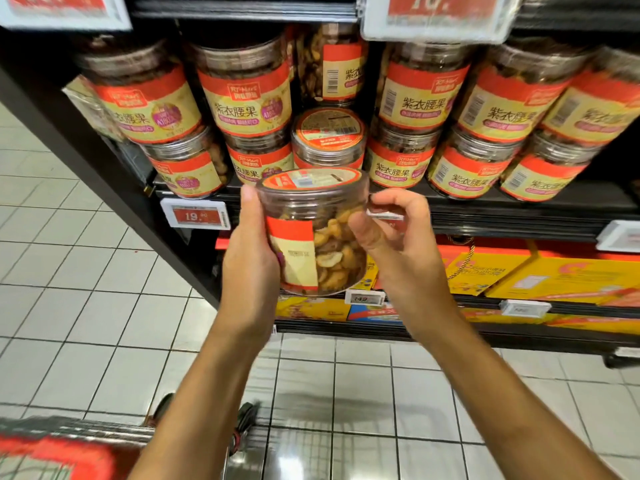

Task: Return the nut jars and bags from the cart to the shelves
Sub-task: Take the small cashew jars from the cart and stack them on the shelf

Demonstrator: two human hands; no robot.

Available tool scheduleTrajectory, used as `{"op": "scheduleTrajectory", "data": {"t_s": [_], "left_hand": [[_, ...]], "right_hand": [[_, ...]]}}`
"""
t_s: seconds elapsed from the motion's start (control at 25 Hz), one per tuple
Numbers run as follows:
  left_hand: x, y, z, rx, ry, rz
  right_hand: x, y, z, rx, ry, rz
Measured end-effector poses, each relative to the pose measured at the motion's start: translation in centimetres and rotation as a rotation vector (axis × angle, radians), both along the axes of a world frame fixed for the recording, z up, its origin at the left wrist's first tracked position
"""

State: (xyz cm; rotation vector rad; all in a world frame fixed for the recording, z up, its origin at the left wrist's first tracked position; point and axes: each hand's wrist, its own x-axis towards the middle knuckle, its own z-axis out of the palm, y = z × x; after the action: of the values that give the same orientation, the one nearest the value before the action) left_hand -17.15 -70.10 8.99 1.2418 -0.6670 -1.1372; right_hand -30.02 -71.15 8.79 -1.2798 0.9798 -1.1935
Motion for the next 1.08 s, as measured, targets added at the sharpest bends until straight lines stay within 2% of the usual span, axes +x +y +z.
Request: {"op": "scheduleTrajectory", "data": {"t_s": [0.12,0.2,0.32,0.48,0.6,0.72,0.84,1.0,1.08], "left_hand": [[-0.6,0.3,-0.2,-0.086,0.028,0.209],[-1.1,0.5,0.6,-0.178,0.016,0.223],[-1.0,0.1,1.7,-0.196,0.058,0.23],[-1.3,0.1,2.6,-0.279,0.157,0.143],[-1.2,-0.9,3.2,-0.405,0.149,0.139],[-1.2,-2.6,3.4,-0.481,0.119,0.112],[-0.9,-4.3,2.4,-0.478,-0.012,0.046],[-0.3,-5.5,0.2,-0.348,-0.39,0.025],[-0.2,-5.3,-0.3,-0.33,-0.374,0.01]], "right_hand": [[1.6,2.1,0.3,-0.179,0.258,-0.291],[1.9,3.1,0.5,-0.228,0.26,-0.355],[2.4,3.8,1.5,-0.255,0.155,-0.299],[1.9,1.8,3.6,-0.359,0.286,-0.284],[1.3,-1.0,4.8,-0.249,0.127,-0.172],[1.2,-3.0,4.0,-0.168,0.045,-0.18],[1.3,-5.3,3.4,-0.163,0.087,-0.216],[1.8,-6.8,2.5,-0.091,0.29,-0.213],[2.0,-5.9,1.8,-0.134,0.312,-0.294]]}}
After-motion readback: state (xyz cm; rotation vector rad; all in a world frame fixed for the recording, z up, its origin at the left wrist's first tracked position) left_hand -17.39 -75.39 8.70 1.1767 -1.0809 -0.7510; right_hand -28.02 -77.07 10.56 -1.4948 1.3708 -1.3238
